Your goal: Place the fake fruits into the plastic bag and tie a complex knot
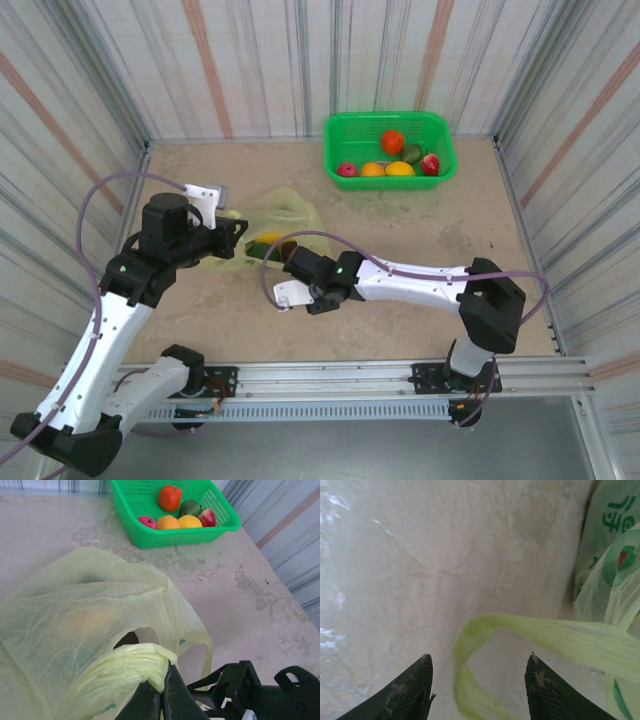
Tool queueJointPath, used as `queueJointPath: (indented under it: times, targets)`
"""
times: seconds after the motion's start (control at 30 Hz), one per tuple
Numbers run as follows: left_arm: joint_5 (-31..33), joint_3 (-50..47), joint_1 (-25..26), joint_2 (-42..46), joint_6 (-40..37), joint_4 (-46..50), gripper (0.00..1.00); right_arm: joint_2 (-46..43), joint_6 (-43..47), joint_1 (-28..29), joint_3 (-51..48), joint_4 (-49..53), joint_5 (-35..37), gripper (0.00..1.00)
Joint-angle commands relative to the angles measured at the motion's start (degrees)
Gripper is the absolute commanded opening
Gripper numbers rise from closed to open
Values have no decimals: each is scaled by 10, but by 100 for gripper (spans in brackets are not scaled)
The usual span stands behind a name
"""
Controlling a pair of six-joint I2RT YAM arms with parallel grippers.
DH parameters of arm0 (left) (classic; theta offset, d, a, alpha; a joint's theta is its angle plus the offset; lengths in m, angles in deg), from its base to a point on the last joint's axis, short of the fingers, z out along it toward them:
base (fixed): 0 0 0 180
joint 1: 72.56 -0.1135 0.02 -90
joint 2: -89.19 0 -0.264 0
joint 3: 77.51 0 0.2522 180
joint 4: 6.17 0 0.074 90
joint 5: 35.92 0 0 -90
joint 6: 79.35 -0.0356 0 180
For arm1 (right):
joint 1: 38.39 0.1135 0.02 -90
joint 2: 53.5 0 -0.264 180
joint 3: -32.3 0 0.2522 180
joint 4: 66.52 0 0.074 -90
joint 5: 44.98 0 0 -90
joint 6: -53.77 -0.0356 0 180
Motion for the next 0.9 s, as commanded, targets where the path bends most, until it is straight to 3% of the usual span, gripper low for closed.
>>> queueJointPath:
  times: [0.0,0.33,0.63,0.77,0.87]
  targets:
    - [-7,-2,-3,11,-1,5,0,26,-10,14,23,4,72,48]
    - [-9,-6,-4,18,3,5,0,53,-17,33,34,37,123,45]
    - [-10,-9,-5,19,3,3,0,72,-31,38,38,37,106,43]
    - [-8,-9,-5,19,2,4,0,78,-47,37,48,30,88,30]
    - [-2,-9,-6,19,0,1,0,60,-82,22,63,25,52,11]
